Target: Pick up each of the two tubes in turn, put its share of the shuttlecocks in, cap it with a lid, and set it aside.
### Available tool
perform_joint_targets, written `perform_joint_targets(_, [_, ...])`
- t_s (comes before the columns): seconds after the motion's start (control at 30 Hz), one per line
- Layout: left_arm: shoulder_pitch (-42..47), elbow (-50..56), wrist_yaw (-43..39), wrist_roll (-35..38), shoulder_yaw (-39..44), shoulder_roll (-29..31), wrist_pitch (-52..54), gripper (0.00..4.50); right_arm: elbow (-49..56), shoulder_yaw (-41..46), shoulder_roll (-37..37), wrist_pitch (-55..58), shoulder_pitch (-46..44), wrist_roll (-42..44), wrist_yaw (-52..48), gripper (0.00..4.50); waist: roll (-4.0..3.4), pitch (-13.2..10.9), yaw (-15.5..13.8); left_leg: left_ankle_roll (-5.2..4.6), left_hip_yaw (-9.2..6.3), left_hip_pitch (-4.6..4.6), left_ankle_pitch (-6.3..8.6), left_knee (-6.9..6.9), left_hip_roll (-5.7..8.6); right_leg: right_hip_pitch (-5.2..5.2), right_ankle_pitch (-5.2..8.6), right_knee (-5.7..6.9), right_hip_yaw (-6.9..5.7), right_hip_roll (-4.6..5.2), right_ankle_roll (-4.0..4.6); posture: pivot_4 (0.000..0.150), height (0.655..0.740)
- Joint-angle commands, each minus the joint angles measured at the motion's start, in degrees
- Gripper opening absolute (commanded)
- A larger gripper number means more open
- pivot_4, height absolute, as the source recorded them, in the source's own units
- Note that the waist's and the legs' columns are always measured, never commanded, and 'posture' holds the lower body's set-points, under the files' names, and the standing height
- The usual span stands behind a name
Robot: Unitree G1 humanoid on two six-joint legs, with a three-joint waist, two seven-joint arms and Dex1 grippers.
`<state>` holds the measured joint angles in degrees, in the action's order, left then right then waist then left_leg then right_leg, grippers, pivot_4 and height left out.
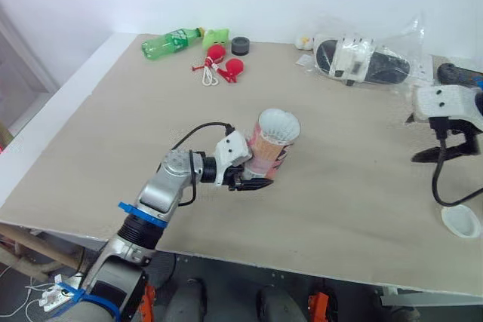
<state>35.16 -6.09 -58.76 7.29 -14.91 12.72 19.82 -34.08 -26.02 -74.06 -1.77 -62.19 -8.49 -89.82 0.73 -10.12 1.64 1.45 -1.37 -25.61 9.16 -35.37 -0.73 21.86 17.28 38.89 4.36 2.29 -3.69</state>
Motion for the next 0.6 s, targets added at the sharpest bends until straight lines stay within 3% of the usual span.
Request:
perform_joint_targets(0.03, [-2.3, 3.7, 3.0, 1.5, 0.6, -0.7, -0.4, 2.97, -5.3, 2.4, -4.4, -0.2, -0.3, 0.0, -2.7, 4.41, -0.18, -0.1, 0.3, 0.0, -0.05, 0.0, 0.0, 0.01, -0.02, 0.01, 0.02, 0.03, 0.01, -0.07, 0.03, 0.15, 0.74])
perform_joint_targets(0.23, [-3.3, 4.9, 4.1, 2.6, 0.1, -0.8, 0.6, 2.97, -15.8, 6.1, -6.0, -0.5, 3.4, -2.0, -2.0, 4.41, -0.2, -0.1, 0.2, 0.03, -0.09, 0.02, -0.02, -0.09, 0.07, -0.13, -0.01, 0.06, 0.01, 0.04, -0.03, 0.15, 0.74])
perform_joint_targets(0.6, [-1.9, 4.2, 4.2, 4.6, -0.1, -1.2, 0.5, 2.97, -23.7, 10.6, -5.2, 0.9, 8.7, -2.8, -0.5, 4.41, -0.5, -0.2, 0.4, 0.07, 0.01, 0.51, -0.04, -0.11, 0.06, -0.55, 0.0, 0.1, 0.09, 0.0, -0.06, 0.15, 0.74])
